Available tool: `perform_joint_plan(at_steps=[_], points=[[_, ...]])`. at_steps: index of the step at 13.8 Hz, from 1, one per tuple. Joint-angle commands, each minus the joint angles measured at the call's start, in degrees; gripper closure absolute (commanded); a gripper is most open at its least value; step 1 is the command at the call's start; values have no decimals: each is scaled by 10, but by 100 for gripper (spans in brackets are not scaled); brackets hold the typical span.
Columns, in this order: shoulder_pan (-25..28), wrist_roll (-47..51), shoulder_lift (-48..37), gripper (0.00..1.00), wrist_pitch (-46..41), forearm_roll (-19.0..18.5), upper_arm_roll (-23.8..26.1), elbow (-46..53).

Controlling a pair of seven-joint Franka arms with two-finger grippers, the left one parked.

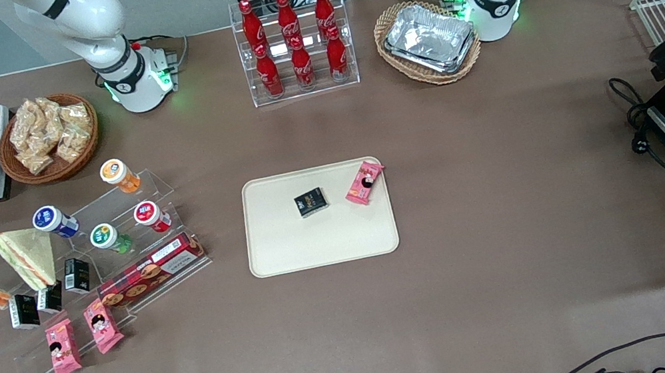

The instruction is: Place sandwich on tray

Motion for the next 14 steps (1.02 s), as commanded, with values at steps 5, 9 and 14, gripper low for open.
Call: perform_joint_plan(at_steps=[5,9,14], points=[[-38,173,24,0,13,147,-17,1],[-48,180,48,0,-30,146,-19,-3],[-48,181,75,0,-11,147,-18,-3]])
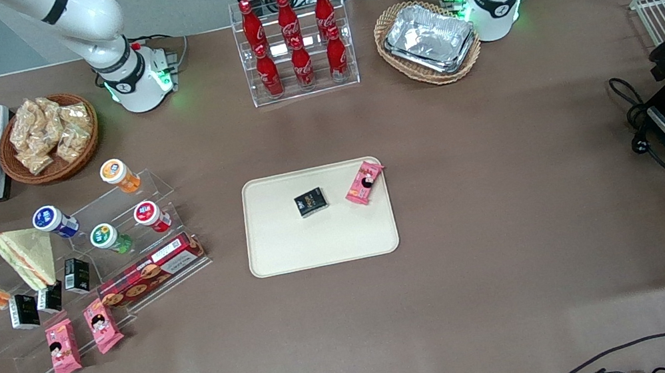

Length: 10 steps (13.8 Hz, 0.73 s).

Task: Place sandwich on tray
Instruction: 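Lower the right gripper and close it on the wrapped triangular sandwich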

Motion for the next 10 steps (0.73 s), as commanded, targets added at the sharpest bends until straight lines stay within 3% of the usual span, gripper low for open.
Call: perform_joint_plan(at_steps=[1,10], points=[[2,7,12,0,22,16,0,6],[5,81,39,0,61,15,0,3]])
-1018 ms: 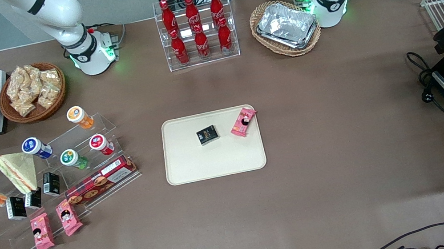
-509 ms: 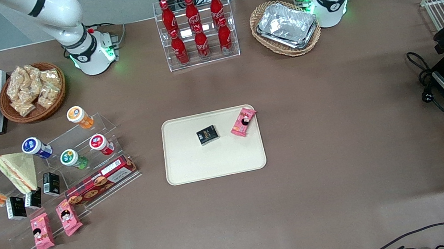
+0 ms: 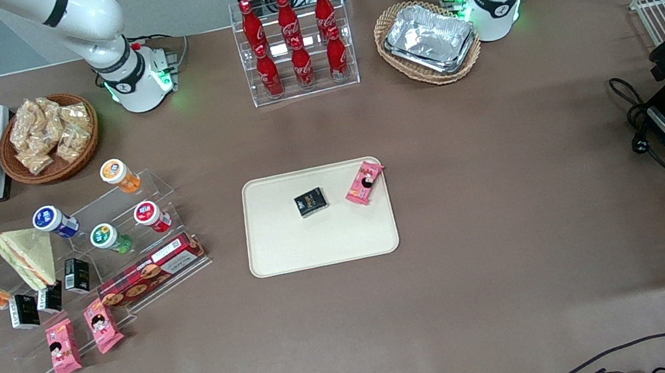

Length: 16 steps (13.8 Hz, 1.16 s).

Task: Place sandwich on tray
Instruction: 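Lower the right gripper and close it on the wrapped triangular sandwich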

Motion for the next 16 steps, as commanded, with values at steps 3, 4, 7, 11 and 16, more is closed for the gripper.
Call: perform_joint_plan(at_steps=[3,4,7,11,16], points=[[2,54,14,0,24,15,0,3],[3,55,19,0,27,16,0,3],[2,57,35,0,36,19,0,0],[2,55,49,0,39,19,0,-8],[5,5,45,58,30,9,0,-4]])
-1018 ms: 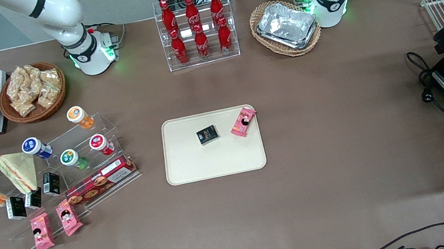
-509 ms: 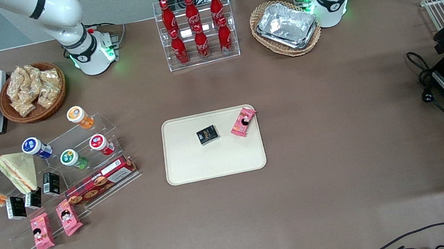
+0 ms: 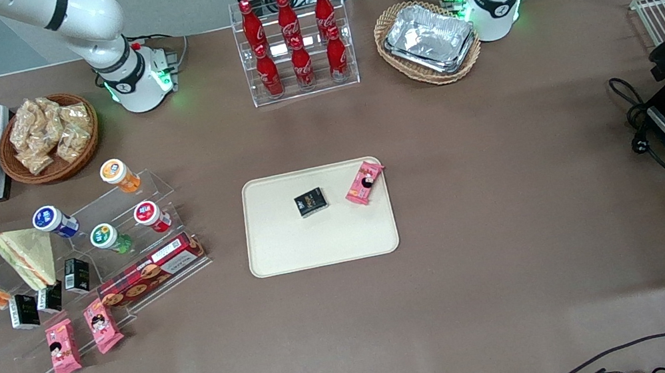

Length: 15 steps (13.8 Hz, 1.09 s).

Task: Place sandwich on tray
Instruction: 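Lower the right gripper and close it on the wrapped triangular sandwich, then lift the sandwich out of the rack with the right gripper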

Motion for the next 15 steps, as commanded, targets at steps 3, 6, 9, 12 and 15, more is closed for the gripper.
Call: perform_joint_plan(at_steps=[3,6,9,12,15], points=[[2,-69,-8,81,-7,-11,-1,4],[1,-80,-7,86,-38,-12,0,34],[2,-111,-9,85,-85,-18,1,68],[27,-181,-33,84,-107,-67,5,79],[66,-192,-50,84,-121,-78,11,90]])
